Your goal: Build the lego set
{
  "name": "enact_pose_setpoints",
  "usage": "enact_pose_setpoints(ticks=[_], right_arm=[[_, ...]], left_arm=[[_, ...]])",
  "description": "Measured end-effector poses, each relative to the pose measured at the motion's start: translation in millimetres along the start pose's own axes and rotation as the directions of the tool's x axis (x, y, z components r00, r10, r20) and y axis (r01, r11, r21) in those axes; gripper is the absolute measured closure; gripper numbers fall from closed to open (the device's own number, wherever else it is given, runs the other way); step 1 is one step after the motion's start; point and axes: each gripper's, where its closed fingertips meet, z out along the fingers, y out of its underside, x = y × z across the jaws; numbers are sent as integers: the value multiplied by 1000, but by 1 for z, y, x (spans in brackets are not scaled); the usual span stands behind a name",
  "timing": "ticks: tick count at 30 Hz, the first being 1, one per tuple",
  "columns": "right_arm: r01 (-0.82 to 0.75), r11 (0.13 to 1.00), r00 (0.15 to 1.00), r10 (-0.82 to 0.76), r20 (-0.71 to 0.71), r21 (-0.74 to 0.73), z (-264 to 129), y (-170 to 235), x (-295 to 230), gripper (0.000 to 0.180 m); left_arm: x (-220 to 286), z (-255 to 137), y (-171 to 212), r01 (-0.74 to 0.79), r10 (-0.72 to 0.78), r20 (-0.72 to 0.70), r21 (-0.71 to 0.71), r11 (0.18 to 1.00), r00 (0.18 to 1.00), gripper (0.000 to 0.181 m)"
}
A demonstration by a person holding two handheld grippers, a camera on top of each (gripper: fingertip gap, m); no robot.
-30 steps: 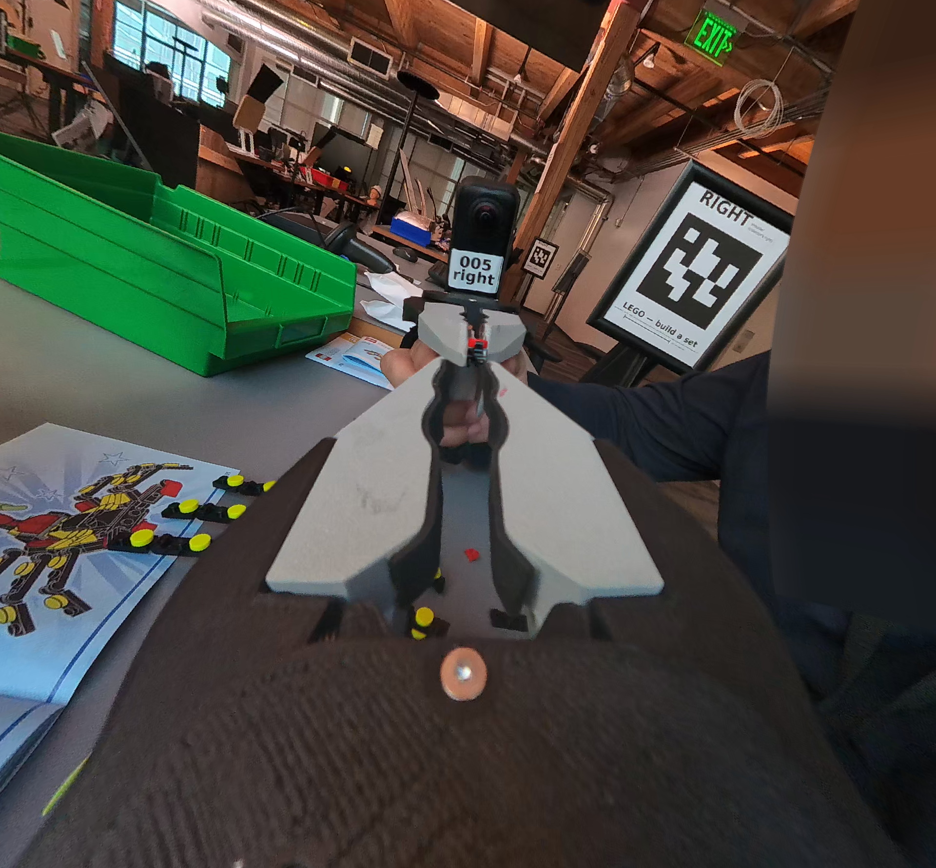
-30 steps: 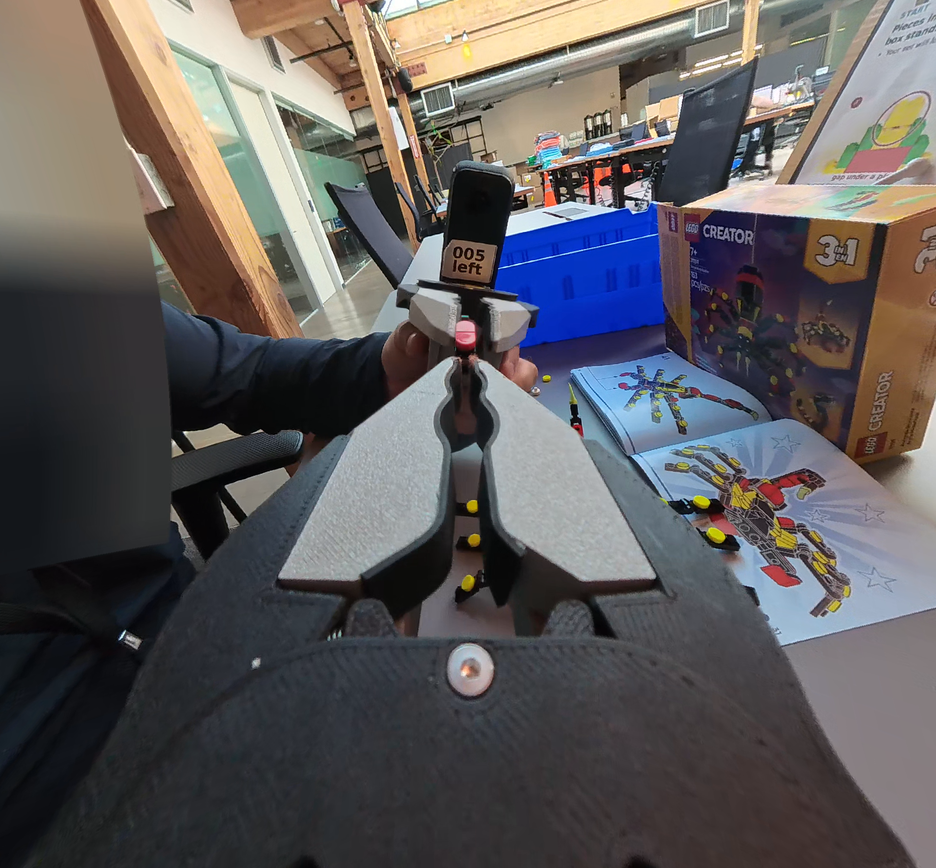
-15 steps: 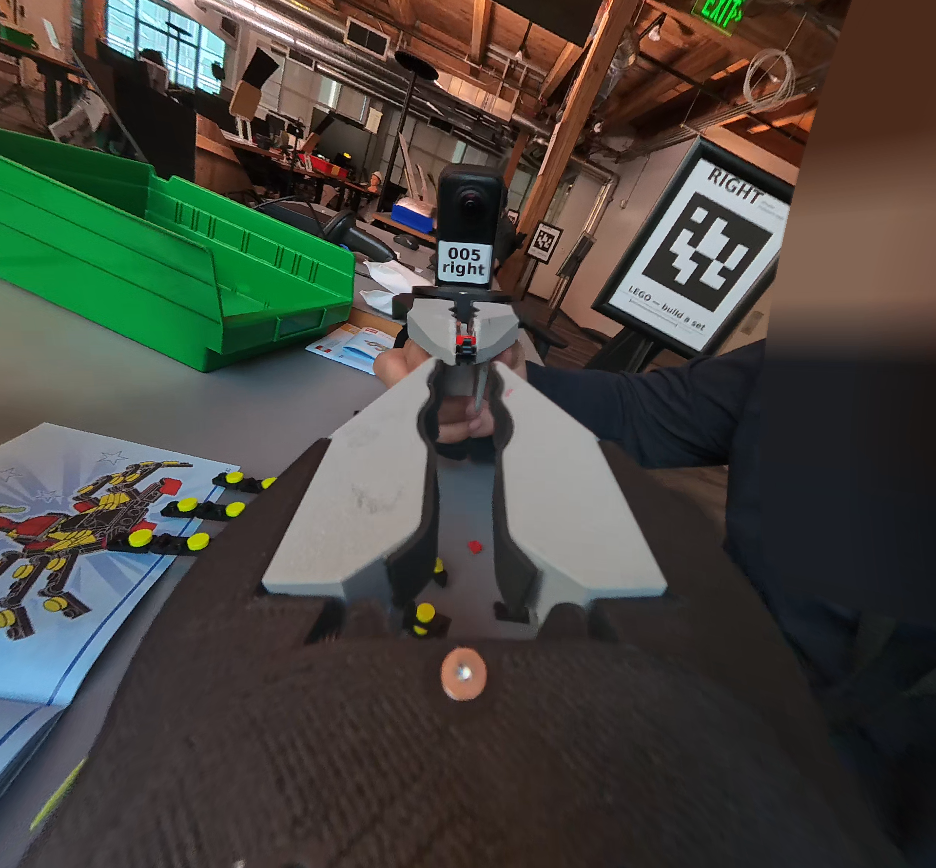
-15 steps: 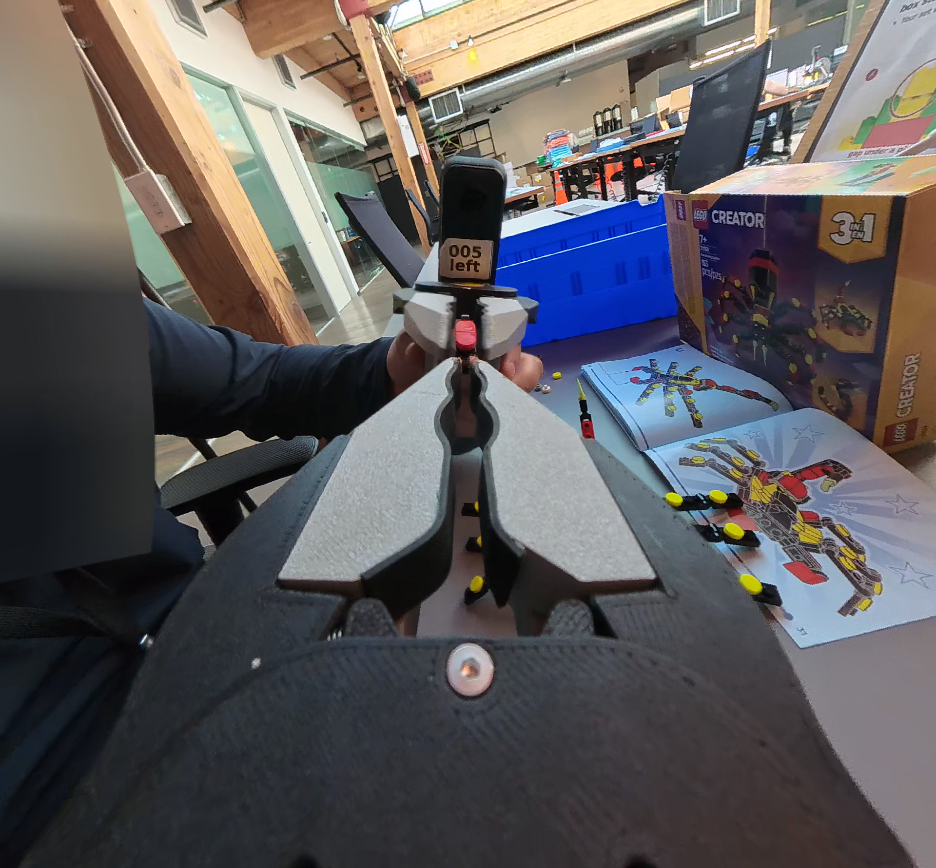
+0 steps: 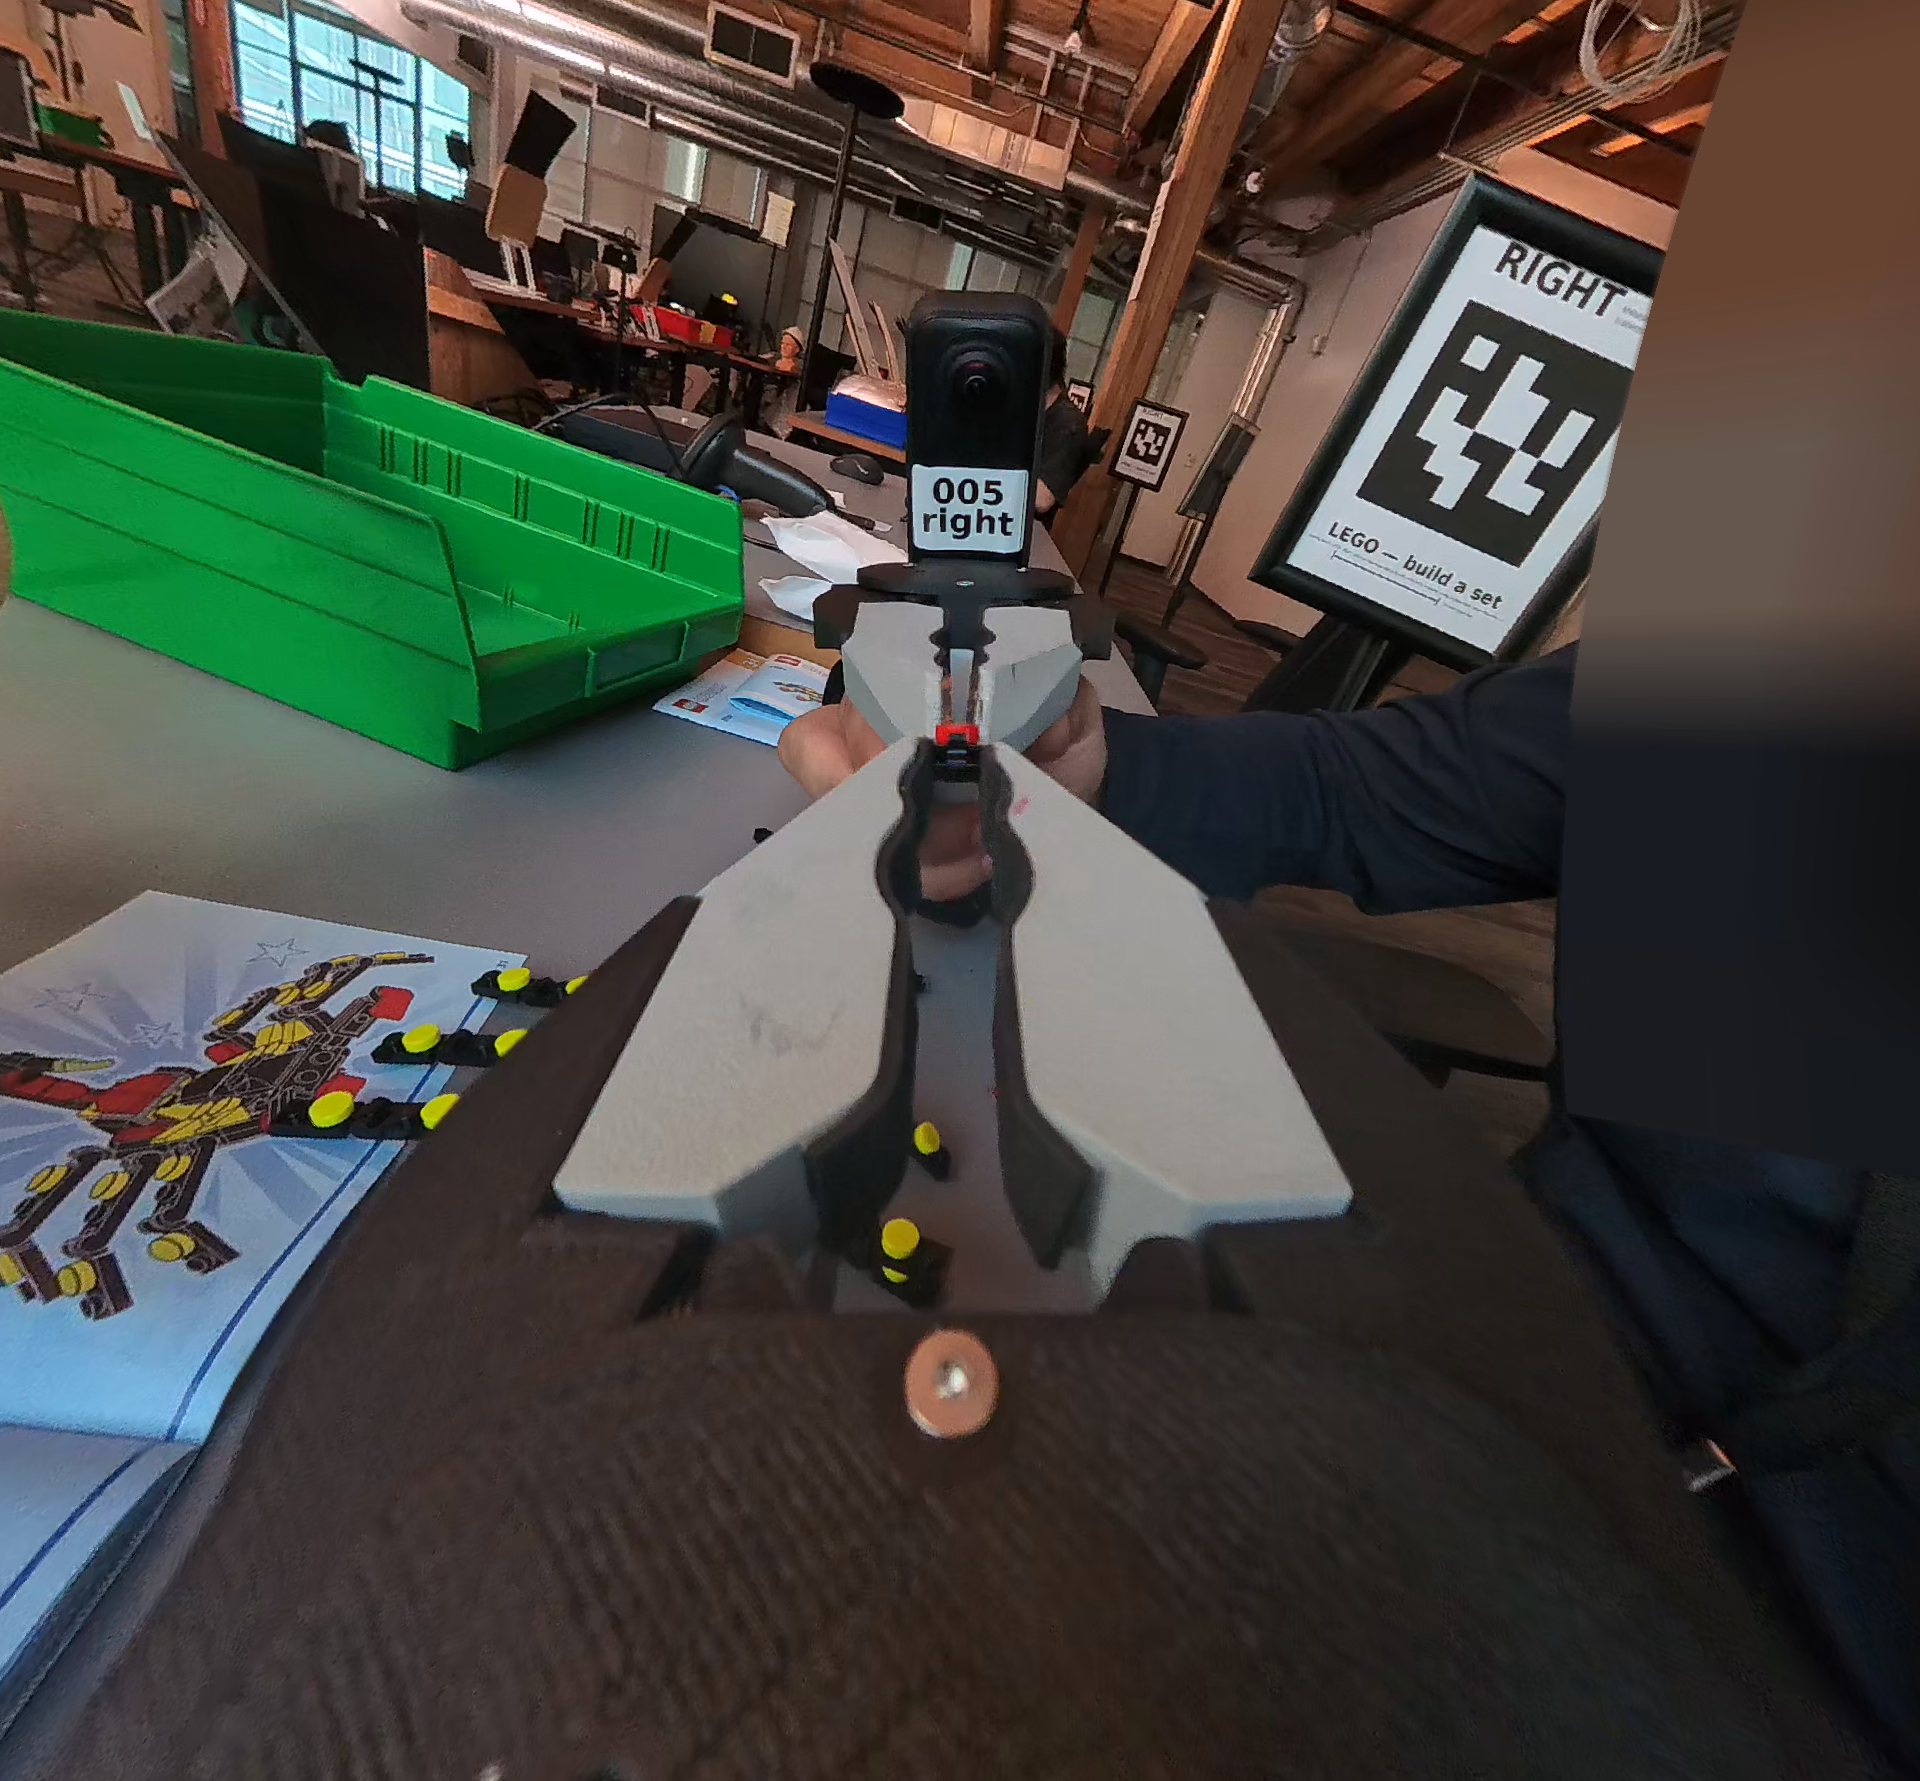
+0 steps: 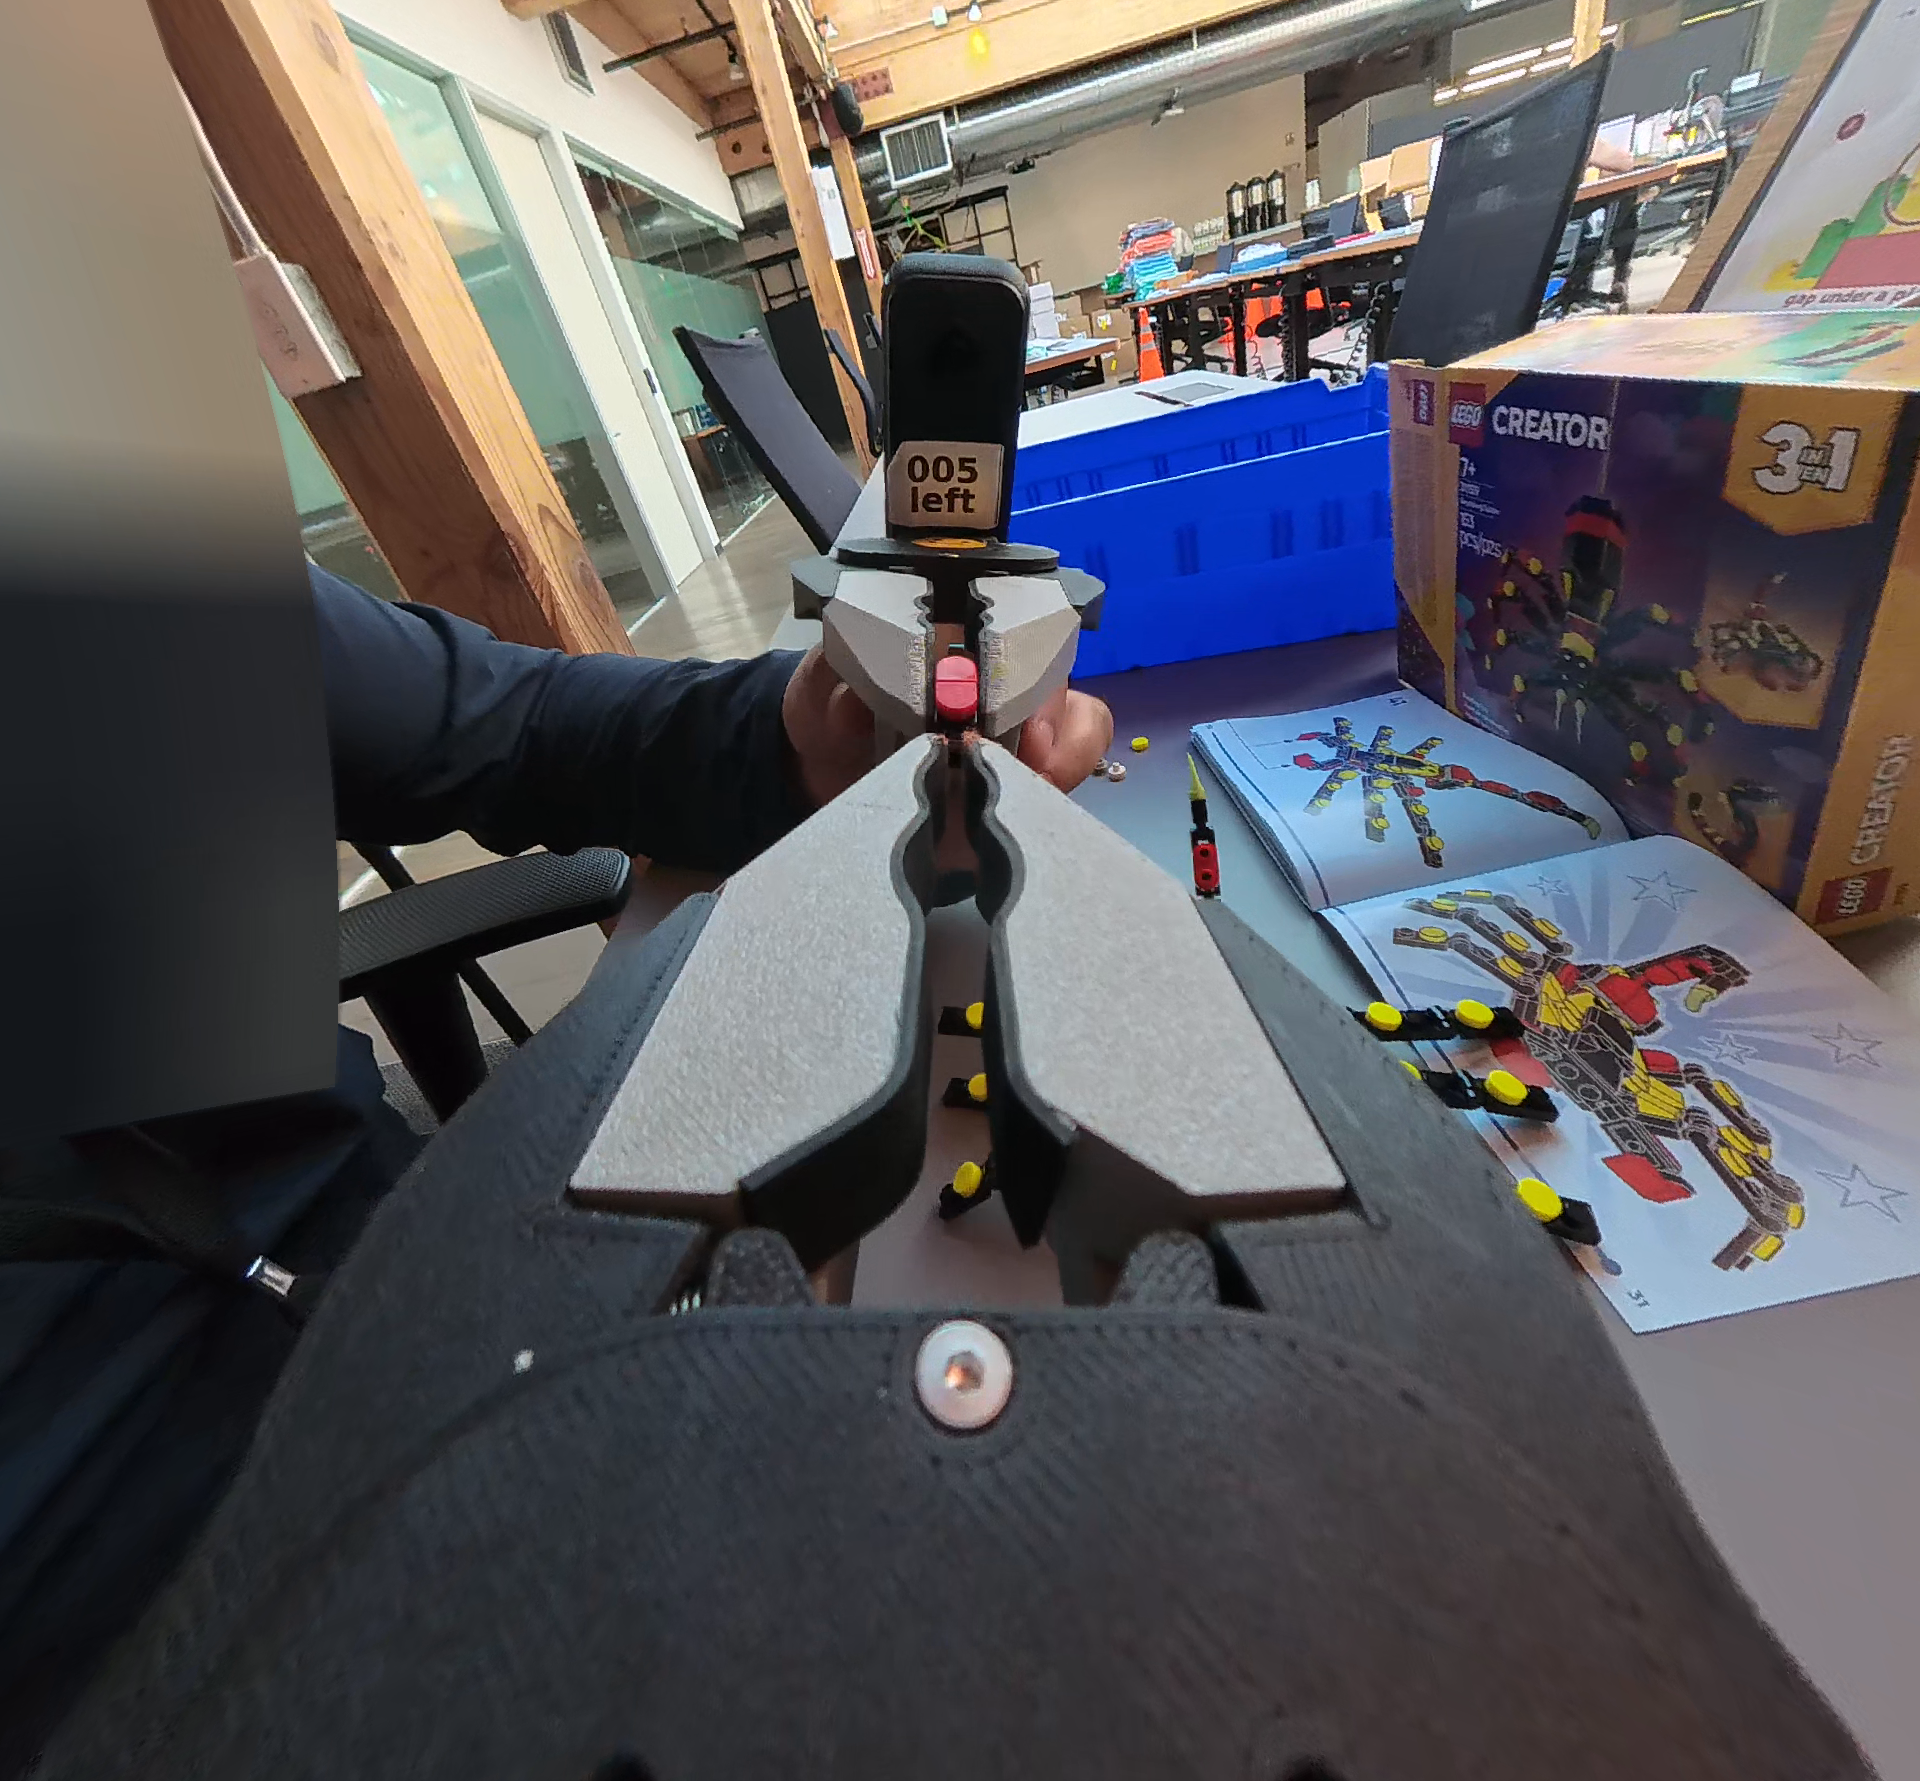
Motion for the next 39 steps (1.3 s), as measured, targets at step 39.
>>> enact_pose_setpoints(ticks=[39], right_arm=[[218,975,975,-219,-28,-35,-1,3,-8,176]], left_arm=[[7,8,18,-38,36,-16,-125,991,999,176]])
